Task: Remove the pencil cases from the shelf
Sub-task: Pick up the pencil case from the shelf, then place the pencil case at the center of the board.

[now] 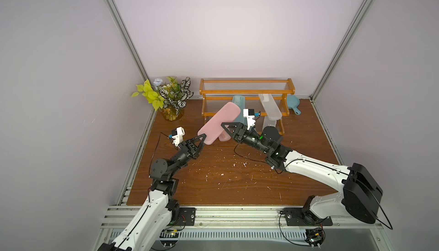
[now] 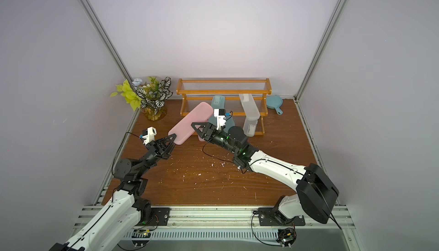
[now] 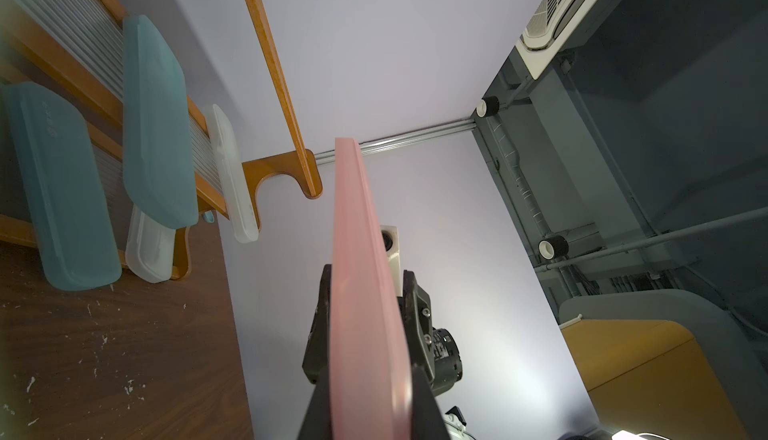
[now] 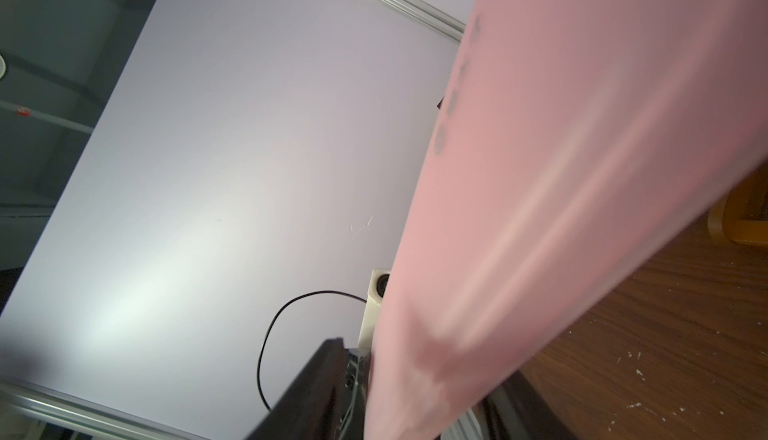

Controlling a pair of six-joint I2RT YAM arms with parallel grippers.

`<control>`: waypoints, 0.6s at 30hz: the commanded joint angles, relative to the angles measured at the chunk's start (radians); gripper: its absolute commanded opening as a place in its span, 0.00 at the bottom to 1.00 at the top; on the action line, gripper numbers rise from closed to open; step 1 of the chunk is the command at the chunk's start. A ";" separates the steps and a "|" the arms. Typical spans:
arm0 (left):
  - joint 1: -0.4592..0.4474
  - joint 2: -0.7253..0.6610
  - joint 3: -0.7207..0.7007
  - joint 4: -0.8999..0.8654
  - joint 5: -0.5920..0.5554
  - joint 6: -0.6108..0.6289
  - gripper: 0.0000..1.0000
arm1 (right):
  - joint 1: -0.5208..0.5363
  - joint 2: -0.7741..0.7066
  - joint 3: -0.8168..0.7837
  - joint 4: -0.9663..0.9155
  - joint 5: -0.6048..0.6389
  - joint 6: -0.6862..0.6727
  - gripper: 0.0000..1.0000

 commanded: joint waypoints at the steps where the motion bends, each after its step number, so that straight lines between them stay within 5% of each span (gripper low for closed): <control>1: -0.010 -0.013 0.007 0.044 0.026 0.002 0.00 | 0.006 0.005 0.040 0.117 0.021 0.020 0.44; 11: -0.009 -0.015 -0.008 0.046 0.036 0.003 0.07 | 0.011 0.035 0.038 0.158 0.014 0.048 0.22; 13: -0.010 -0.017 -0.014 0.045 0.036 0.003 0.22 | 0.011 0.030 0.028 0.158 0.014 0.054 0.20; 15: -0.010 -0.019 -0.025 0.044 0.029 0.000 0.58 | 0.011 0.021 0.010 0.156 0.016 0.057 0.20; 18: -0.010 -0.045 -0.015 -0.094 0.016 0.051 0.84 | 0.011 -0.009 -0.026 0.111 0.032 0.053 0.19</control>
